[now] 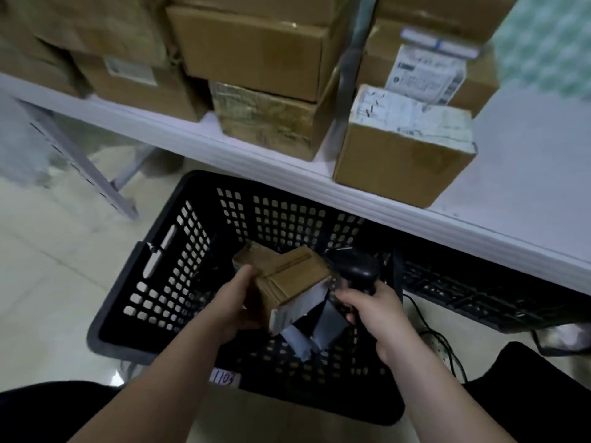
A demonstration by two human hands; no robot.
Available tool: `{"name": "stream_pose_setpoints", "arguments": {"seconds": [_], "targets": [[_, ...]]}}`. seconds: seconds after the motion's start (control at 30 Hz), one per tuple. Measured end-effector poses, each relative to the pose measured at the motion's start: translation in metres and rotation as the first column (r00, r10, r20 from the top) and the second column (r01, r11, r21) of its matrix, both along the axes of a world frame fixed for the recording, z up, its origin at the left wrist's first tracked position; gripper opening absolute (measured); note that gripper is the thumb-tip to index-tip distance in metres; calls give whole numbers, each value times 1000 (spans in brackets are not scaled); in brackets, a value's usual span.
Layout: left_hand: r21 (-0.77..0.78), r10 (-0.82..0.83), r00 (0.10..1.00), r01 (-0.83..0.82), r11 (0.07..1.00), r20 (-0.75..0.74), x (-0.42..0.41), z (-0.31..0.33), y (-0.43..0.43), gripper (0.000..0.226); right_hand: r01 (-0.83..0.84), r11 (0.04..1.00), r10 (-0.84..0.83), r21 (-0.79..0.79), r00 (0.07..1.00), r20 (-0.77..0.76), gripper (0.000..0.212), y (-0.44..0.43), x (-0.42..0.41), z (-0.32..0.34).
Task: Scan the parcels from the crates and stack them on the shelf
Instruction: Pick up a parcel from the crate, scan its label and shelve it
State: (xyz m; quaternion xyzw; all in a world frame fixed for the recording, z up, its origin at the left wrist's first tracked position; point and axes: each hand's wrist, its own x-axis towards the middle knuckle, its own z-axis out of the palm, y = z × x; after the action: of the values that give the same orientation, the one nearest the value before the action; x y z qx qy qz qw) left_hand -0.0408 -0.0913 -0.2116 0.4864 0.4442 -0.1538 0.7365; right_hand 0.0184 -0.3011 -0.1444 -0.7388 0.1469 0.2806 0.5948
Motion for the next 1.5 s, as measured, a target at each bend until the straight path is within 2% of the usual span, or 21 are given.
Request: {"name": "stream_pose_setpoints", "arguments": {"seconds": [0.07,0.17,0.3,0.4,0.47,0.53,0.67,0.77,0.87,0.97,1.03,1.13,1.27,1.33,1.5], "targets": [[-3,10,997,-10,1000,70,-12,18,0,53,20,995,-23,94,999,31,14,0,-10,15],[-58,6,990,2,998,138,-28,44,-3,55,1,979,-20,206,996,88,19,-1,-23,36],[-117,13,982,9,993,188,-42,84,-13,59,-42,971,-6,237,980,198,18,1,-36,62],[-77,62,964,-43,996,260,-48,108,-19,52,-13,972,-46,235,968,245,21,2,-41,76],[-21,26,927,-19,1000,373,-53,123,-20,44,11,972,-72,234,965,252,23,1,-43,85],[58,-104,855,87,995,508,-60,141,-21,41,24,969,-88,245,963,255,21,-1,-45,94],[78,-203,763,197,977,614,-71,164,-21,55,51,953,-128,297,961,245,22,-5,-48,108],[138,-208,747,156,978,632,-74,176,-25,55,39,944,-120,328,966,229,24,-9,-50,116],[233,-181,786,49,971,592,-73,186,-26,45,8,937,-99,350,965,241,16,-12,-50,126],[279,-54,842,-117,953,537,-70,194,-19,59,-31,954,-67,297,947,315,10,-17,-48,138],[321,-15,856,-178,930,517,-69,200,-13,58,-99,960,-2,263,934,357,10,-23,-47,149],[383,-20,864,-202,901,502,-69,209,-8,45,-299,939,201,171,878,434,12,-31,-49,170],[401,-6,866,-225,888,499,-69,216,-3,36,-511,858,467,-58,726,505,20,-32,-55,188],[415,-15,867,-223,882,498,-70,218,-2,38,-548,831,510,-96,682,524,25,-30,-57,191],[428,-25,863,-224,876,505,-71,219,-1,39,-591,801,545,-89,660,517,20,-28,-60,194]]}}
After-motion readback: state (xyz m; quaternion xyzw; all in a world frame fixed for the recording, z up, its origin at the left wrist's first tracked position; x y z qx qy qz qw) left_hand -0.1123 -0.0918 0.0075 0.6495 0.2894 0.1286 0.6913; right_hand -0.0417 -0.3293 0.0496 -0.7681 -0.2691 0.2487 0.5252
